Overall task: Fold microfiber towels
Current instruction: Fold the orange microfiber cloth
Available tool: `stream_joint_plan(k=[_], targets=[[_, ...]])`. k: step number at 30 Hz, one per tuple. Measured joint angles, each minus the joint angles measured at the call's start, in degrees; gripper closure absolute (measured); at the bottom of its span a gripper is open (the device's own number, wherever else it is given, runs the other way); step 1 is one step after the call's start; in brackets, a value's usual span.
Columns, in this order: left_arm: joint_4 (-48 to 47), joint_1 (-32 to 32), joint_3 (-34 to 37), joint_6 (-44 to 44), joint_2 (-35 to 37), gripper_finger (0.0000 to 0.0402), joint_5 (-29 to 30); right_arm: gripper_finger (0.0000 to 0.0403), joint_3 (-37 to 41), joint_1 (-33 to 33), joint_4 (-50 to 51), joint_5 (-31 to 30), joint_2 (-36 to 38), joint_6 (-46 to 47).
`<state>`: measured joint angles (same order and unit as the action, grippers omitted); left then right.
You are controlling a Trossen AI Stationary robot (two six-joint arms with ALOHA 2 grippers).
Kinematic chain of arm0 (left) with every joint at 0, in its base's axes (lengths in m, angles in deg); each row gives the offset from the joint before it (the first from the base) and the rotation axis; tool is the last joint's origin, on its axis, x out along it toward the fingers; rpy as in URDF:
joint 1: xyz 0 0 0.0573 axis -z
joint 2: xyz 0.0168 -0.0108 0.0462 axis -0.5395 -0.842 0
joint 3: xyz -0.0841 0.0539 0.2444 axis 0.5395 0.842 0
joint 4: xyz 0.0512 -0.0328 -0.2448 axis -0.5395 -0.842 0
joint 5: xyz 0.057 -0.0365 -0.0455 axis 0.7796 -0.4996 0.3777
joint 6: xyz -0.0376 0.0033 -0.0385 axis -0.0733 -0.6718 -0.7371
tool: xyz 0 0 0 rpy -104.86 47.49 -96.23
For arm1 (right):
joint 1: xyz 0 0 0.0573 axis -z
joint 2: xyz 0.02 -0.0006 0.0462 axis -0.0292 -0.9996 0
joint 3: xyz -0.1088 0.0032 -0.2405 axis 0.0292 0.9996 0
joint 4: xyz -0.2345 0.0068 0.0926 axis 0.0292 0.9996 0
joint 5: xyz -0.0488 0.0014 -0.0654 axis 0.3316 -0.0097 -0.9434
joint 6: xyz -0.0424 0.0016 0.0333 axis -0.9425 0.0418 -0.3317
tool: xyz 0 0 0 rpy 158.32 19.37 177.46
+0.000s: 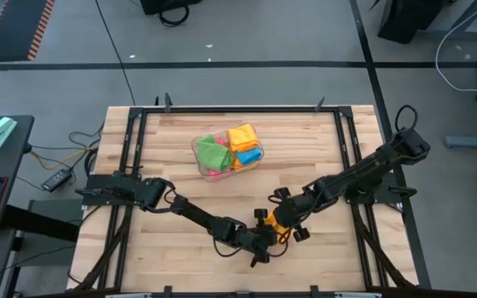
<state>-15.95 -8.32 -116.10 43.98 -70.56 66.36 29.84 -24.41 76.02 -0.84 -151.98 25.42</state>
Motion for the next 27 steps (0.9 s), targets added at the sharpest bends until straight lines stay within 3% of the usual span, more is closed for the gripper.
stream_joint_plan(k=[8, 14, 27], targets=[[-0.19, 0.35, 0.02, 0.11, -0.04, 0.0391, 0.03, 0.0378, 4.57, 3.02, -7.39, -1.27, -2.19, -2.02], [-1.26, 0.56, 0.09, 1.18, 0.47, 0.0375, -0.17, 0.0357, 7.96, 4.23, -12.59, -1.47, -2.16, -2.53], [-14.26, 2.36, 0.24, 2.48, 7.30, 0.0389, -0.96, 0.0302, 12.11, 4.23, -17.47, -3.16, -2.12, -0.95]])
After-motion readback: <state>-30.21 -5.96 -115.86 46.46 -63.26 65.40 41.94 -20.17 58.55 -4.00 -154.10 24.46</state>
